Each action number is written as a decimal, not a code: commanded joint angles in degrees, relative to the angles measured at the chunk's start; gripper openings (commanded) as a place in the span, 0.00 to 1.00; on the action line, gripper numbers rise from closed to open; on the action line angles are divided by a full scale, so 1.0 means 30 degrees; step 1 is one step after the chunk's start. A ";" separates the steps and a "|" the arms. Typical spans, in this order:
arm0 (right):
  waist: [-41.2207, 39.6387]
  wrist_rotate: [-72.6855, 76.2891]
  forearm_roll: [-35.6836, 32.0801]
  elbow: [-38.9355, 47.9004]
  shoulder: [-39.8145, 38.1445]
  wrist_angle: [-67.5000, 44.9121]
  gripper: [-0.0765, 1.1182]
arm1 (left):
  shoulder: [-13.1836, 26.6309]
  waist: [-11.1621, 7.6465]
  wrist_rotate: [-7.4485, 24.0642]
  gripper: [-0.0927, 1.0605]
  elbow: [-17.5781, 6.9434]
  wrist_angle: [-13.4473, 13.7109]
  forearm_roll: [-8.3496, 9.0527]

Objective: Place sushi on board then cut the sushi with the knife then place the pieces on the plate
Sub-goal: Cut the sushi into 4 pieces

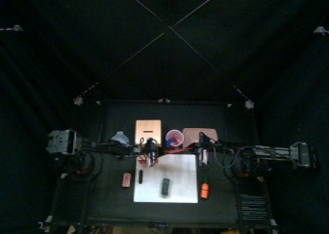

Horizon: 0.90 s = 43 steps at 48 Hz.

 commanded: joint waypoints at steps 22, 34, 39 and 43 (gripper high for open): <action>0.3252 0.1377 0.0703 0.1787 0.0996 0.0469 0.42 | -0.1846 -0.2520 -0.0117 0.42 0.1201 0.1846 -0.0146; 0.3516 0.1377 0.0791 0.1055 0.3047 0.1143 0.42 | -0.1260 -0.3486 -0.0117 0.42 0.1172 0.1934 -0.0557; 0.3926 0.1406 0.0908 0.0469 0.3721 0.1553 0.42 | -0.0996 -0.4307 -0.0059 0.42 0.1113 0.1963 -0.0615; 0.4688 0.1406 0.1230 0.0000 0.4336 0.1729 0.42 | -0.0762 -0.4775 -0.0059 0.42 0.1113 0.1963 -0.0615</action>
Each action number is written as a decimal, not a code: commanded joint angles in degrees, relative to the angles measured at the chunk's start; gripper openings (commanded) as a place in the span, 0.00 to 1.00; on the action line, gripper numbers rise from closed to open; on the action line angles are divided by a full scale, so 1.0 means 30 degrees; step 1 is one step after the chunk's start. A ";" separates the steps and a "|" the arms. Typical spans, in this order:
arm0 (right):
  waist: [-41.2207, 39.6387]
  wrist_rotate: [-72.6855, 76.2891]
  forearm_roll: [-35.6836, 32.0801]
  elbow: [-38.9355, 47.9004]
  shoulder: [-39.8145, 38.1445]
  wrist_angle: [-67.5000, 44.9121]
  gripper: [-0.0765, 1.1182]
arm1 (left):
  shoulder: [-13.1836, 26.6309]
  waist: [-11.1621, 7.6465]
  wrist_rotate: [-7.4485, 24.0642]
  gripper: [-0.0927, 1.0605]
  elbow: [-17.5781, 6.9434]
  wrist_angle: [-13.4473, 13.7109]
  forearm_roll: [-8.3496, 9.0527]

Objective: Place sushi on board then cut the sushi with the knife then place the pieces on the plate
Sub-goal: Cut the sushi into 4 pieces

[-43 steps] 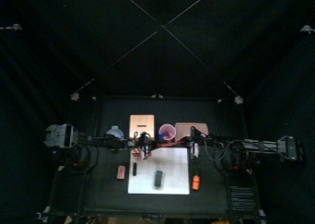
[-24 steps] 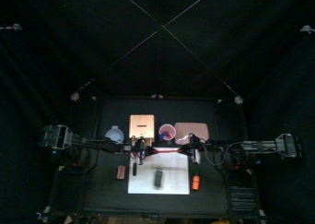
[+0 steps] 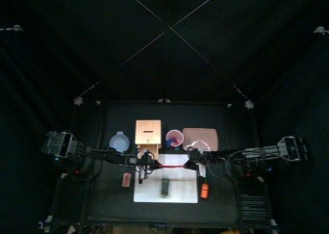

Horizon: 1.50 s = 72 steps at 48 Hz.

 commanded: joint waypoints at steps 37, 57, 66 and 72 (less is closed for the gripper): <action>0.3984 0.0000 0.2314 -0.1816 0.4893 0.0176 0.42 | 0.2578 -0.1582 0.0117 0.42 -0.0879 0.1084 0.0059; 0.3955 -0.0029 0.2285 -0.1963 0.4922 0.0146 0.42 | 0.2842 -0.1494 0.0205 0.42 -0.1055 0.1230 0.0088; 0.3984 -0.0029 0.2285 -0.1934 0.4922 0.0146 0.42 | 0.2871 -0.1230 0.0205 0.42 -0.1084 0.1230 0.0469; 0.3984 0.0000 0.2285 -0.1934 0.4922 0.0146 0.42 | 0.2871 -0.1084 0.0205 0.42 -0.1084 0.1230 0.0645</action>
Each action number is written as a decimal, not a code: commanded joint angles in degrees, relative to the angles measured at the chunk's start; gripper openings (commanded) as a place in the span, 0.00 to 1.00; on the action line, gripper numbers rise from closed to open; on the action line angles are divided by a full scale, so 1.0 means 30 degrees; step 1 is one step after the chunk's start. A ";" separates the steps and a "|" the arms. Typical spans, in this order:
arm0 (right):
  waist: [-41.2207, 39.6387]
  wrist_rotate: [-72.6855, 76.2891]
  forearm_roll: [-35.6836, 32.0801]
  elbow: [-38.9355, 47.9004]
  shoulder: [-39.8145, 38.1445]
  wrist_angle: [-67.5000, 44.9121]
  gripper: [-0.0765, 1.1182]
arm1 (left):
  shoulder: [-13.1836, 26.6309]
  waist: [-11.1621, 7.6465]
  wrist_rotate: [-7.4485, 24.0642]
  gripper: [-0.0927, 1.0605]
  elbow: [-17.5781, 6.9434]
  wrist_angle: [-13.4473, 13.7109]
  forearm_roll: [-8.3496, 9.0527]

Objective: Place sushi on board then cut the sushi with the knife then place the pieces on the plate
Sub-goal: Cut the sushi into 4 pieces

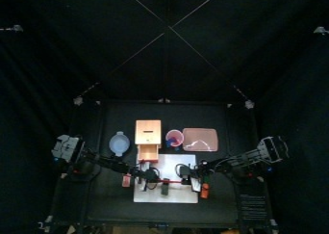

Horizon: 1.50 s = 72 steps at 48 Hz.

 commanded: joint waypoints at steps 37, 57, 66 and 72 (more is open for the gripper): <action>0.0762 -0.0088 0.0088 -0.0586 0.0850 0.0029 0.42 | 0.0146 0.0322 0.0088 0.42 -0.0234 0.1055 0.0205; 0.0615 -0.0117 -0.1230 -0.0732 0.1787 0.0000 0.42 | 0.1172 0.0381 0.0059 0.42 -0.0527 0.1816 0.0205; -0.0410 -0.0117 -0.2930 -0.0615 0.1758 0.0088 0.42 | 0.1143 0.0908 0.0088 0.42 -0.0527 0.2021 0.0234; -0.1113 -0.0117 -0.3955 -0.0615 0.1699 0.0146 0.42 | 0.0937 0.1260 0.0088 0.42 -0.0557 0.2021 0.0234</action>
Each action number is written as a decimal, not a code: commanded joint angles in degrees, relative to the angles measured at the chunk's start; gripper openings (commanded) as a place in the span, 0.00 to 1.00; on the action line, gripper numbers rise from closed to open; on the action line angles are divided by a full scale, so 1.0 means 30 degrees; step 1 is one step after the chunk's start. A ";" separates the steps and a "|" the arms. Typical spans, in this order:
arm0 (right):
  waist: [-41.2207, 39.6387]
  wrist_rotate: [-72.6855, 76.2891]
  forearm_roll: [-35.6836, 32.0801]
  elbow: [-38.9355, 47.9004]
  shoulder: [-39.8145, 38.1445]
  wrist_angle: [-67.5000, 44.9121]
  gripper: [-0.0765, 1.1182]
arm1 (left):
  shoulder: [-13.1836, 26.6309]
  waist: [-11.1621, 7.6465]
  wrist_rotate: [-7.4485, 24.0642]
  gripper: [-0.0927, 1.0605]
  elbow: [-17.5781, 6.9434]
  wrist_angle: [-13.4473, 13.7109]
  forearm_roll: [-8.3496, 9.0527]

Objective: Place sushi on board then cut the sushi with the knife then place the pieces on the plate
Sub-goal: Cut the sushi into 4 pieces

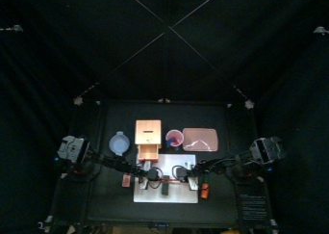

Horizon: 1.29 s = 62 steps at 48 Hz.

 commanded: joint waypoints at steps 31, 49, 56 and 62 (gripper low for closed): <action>-0.0469 -0.0117 -0.1699 -0.0234 -0.3721 0.1113 0.42 | -0.2988 0.0527 0.0000 0.42 -0.0059 0.0146 0.0557; 0.2227 -0.0088 -0.1523 -0.0791 -0.2373 0.1113 0.42 | -0.2168 -0.1641 -0.0088 0.42 -0.0176 0.0117 0.0322; 0.2256 -0.0088 -0.1377 -0.0967 -0.1846 0.1113 0.42 | -0.1787 -0.1641 -0.0059 0.42 -0.0234 0.0146 -0.0029; 0.2256 -0.0088 -0.1348 -0.0996 -0.1553 0.1113 0.42 | -0.1611 -0.1641 -0.0059 0.42 -0.0410 0.0146 0.0000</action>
